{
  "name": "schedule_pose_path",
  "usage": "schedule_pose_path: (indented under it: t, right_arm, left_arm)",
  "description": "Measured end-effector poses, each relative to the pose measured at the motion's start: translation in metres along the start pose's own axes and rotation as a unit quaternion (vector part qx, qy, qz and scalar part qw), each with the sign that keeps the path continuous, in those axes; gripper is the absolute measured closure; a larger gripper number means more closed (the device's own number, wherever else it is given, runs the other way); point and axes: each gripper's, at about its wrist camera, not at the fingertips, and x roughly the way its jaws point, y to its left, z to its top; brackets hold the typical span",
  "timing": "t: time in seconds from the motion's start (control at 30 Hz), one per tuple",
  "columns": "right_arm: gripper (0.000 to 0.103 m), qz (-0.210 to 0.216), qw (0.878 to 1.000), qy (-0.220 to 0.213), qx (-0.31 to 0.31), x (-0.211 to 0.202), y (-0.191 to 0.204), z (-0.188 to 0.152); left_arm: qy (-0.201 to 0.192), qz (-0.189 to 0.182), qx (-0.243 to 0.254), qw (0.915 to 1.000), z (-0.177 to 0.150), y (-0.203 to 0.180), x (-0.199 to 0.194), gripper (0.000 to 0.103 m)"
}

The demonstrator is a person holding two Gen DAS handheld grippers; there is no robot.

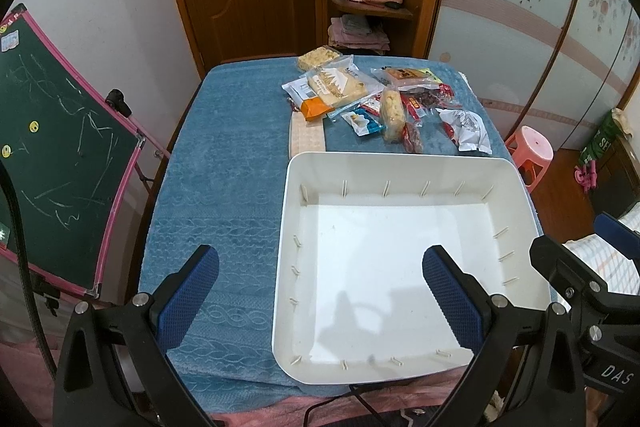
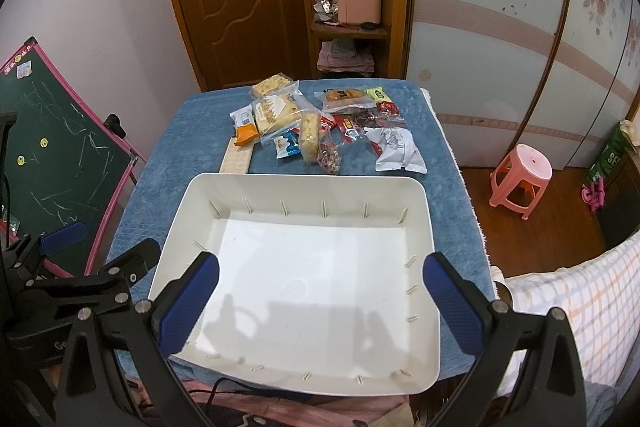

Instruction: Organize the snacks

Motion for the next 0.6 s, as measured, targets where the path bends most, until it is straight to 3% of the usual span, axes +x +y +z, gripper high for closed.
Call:
schedule_pose_path:
  t: [0.6]
  right_arm:
    - [0.0, 0.025, 1.0, -0.006, -0.001, 0.002, 0.003, 0.007]
  left_arm:
    - [-0.008, 0.003, 0.001, 1.0, 0.0, 0.002, 0.001, 0.002]
